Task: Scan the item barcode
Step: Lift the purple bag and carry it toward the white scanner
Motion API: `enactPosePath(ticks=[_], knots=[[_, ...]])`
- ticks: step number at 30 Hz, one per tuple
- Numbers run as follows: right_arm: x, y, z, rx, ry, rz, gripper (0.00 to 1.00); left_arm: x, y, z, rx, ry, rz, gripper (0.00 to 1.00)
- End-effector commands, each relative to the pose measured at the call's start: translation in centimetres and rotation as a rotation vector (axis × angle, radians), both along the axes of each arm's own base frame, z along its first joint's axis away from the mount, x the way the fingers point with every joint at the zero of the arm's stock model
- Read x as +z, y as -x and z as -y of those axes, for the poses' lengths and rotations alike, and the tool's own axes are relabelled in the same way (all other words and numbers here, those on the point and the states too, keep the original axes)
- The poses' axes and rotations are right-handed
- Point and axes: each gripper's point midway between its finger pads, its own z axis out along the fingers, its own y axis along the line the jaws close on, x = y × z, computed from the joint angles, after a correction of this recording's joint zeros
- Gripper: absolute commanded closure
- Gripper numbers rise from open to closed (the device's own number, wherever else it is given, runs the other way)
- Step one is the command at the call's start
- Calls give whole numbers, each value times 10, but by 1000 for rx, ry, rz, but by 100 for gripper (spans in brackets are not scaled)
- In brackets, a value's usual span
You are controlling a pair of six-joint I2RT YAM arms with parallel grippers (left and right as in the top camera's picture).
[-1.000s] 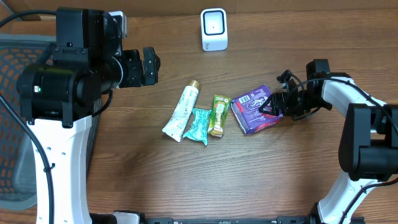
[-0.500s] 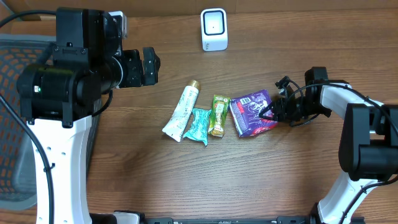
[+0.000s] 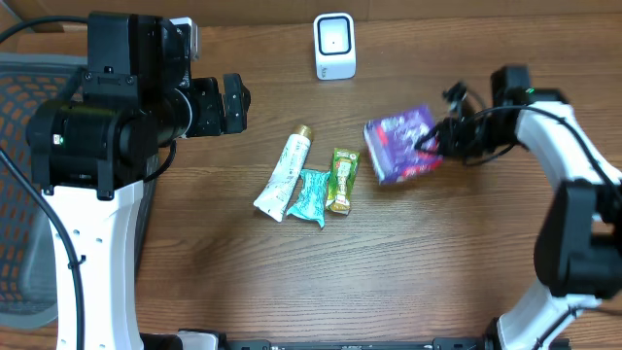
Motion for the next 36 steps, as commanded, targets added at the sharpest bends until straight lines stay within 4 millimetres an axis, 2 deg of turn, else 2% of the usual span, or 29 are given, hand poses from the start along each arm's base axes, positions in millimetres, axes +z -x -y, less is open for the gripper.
enactPosePath(ticks=[1,6,11,16,19,22,26,32,34,36], knots=[[77,-13,4,-54,31,185,96,1,-2,-2,-8,-16,8,1],[130,-8,12,-121,161,355,96,1,-2,-2,-8,-16,8,1],[160,-10,15,-209,325,494,96,1,-2,-2,-8,-16,8,0],[176,-17,0,-220,428,613,96,1,-2,-2,-8,-16,8,0],[183,-29,-7,-251,492,683,96,1,-2,-2,-8,-16,8,1],[201,-45,3,-364,614,786,96,1,-2,-2,-8,-16,8,1],[241,-59,11,-520,721,945,96,1,-2,-2,-8,-16,8,0],[305,-81,11,-638,880,1238,96,1,-2,-2,-8,-16,8,0],[312,-91,7,-652,940,1298,96,1,-2,-2,-8,-16,8,0],[305,-104,3,-628,1011,1322,96,1,-2,-2,-8,-16,8,0]])
